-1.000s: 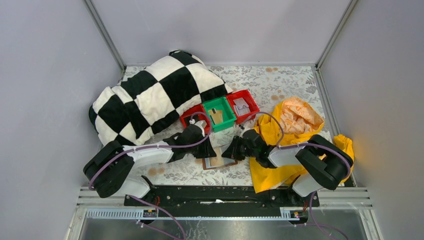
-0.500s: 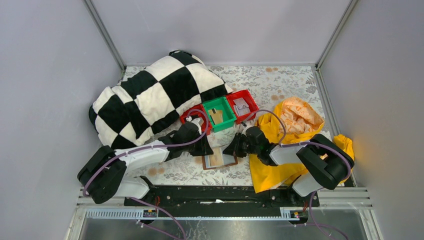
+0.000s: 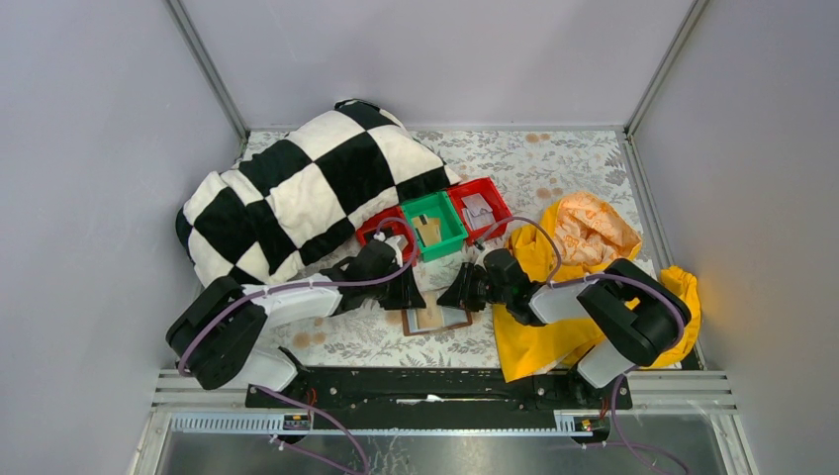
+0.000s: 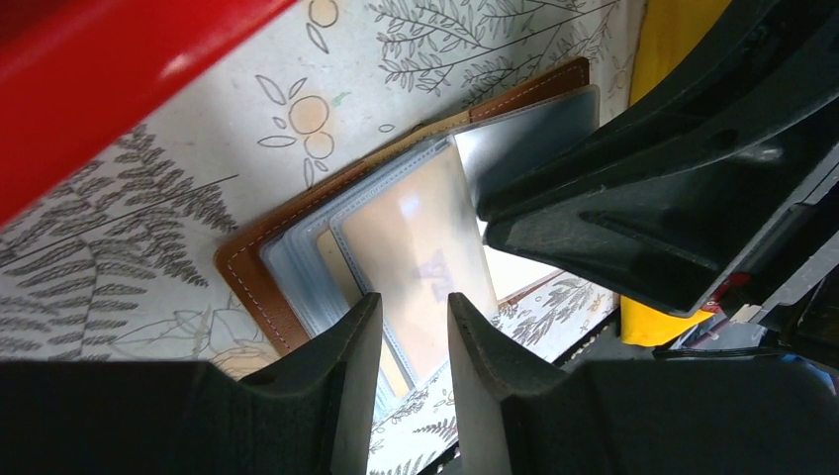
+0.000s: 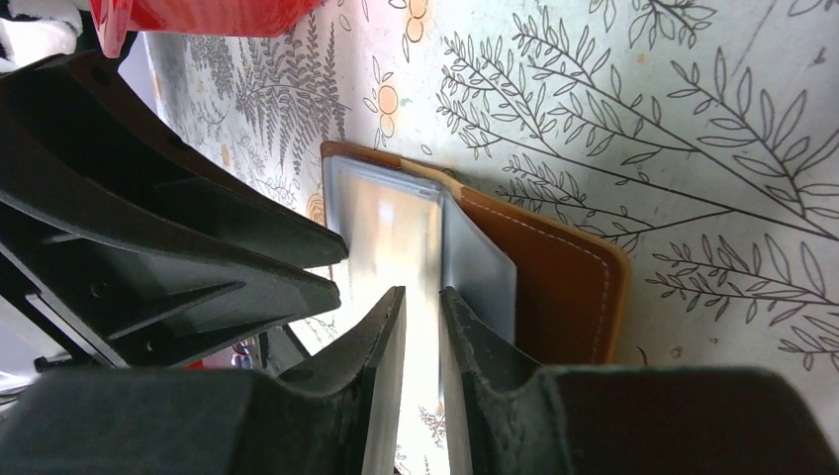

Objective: Take the credit cards out of the card holder
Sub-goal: Remove the credit card from the card holder.

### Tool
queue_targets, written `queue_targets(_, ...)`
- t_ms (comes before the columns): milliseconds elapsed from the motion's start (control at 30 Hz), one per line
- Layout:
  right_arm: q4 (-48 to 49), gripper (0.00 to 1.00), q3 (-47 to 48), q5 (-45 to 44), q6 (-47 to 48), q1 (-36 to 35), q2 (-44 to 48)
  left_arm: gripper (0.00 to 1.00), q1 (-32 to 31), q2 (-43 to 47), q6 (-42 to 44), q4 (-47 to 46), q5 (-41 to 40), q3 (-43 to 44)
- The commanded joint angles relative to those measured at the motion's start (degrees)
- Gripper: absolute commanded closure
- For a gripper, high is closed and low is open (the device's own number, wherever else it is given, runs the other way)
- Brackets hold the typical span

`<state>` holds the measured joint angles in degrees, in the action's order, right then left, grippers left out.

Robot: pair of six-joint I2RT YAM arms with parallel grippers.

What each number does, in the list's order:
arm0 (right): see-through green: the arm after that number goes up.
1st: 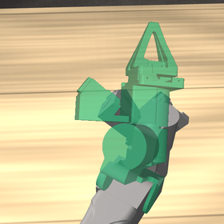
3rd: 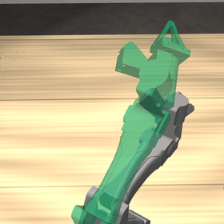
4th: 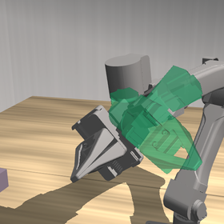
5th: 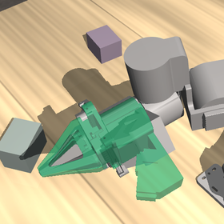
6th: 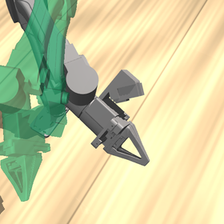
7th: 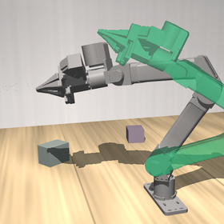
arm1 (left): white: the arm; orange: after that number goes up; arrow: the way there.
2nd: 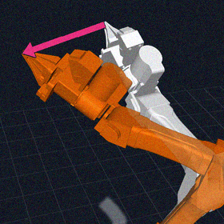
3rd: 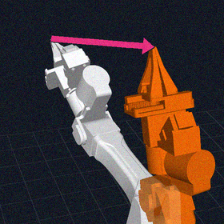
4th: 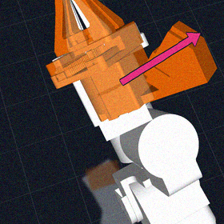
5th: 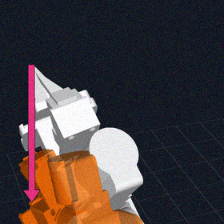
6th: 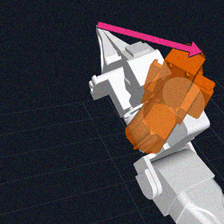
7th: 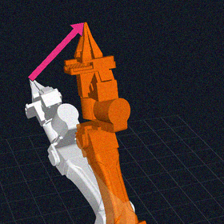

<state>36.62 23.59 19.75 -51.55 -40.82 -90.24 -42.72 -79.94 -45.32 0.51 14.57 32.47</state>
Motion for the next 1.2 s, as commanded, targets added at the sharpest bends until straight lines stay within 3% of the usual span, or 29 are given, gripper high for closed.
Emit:
queue_targets(0, 3.21, 0.74, 0.2, 1.08, -0.54, 0.48, -0.92, 0.65, 0.0, -2.51, 0.28, -2.74, 1.99, 0.86)
queue_targets(500, 9.41, 0.74, -1.87, 3.06, -3.85, 0.48, -1.67, 0.65, 0.06, -1.87, -0.1, -6.55, 4.63, -0.35)
queue_targets(733, 5.36, 0.71, -3.72, -1.38, -4.38, 0.73, 3.52, 0.65, 0.57, -0.47, -3.14, -10.32, 8.65, -0.79)
queue_targets(867, -3.23, 0.68, -2.05, -2.87, -0.89, 0.74, 9.15, 0.64, 0.82, 2.4, -2.01, -6.14, 6.37, 0.61)
queue_targets(1000, -23.22, 0.67, 5.81, -11.94, 7.17, -2.52, 12.93, 0.63, 2.05, 5.65, 0.2, 4.17, 0.7, 3.26)
queue_targets(1167, -34.3, 0.5, 12.31, -20.66, 13.65, -9.47, 13.83, 0.61, 8.89, 12.42, 0.65, 14.0, -0.45, 2.59)
